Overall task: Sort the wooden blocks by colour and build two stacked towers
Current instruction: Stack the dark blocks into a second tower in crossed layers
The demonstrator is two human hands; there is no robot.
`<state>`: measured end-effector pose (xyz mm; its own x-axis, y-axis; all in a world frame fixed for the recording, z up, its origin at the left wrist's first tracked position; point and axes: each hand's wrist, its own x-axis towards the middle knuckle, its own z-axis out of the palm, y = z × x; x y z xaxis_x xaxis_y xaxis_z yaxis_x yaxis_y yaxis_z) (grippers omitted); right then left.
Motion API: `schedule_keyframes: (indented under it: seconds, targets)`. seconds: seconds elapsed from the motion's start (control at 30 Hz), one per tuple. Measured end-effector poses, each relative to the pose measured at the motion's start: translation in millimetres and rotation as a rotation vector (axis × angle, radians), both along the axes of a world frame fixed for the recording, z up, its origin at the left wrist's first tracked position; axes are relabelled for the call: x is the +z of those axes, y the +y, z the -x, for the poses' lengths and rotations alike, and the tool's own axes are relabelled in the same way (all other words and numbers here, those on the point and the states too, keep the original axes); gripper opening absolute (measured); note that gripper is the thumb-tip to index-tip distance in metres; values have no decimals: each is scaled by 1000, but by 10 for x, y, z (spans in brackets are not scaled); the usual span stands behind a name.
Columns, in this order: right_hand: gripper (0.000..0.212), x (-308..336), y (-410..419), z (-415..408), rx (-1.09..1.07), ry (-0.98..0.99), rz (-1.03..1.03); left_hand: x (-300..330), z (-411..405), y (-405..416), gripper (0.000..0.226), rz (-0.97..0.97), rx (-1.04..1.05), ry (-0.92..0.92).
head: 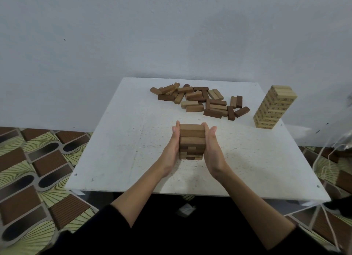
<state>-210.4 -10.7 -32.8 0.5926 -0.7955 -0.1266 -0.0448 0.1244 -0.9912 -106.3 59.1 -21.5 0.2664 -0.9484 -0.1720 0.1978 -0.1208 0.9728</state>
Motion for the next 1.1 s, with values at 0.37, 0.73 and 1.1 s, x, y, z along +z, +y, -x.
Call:
schedule_keyframes:
  seconds: [0.37,0.73,1.1]
  targets:
    - [86,-14,-148,63,-25,87,15,-114,-161,32,84,-29,32,51]
    - [22,361,-1046,-41,-16,417,504,40,-895,-509,38,-185,282,-657]
    - [22,323,-1566,-513,119,719,806,78,-1021,-1350,37,-64,18,-998]
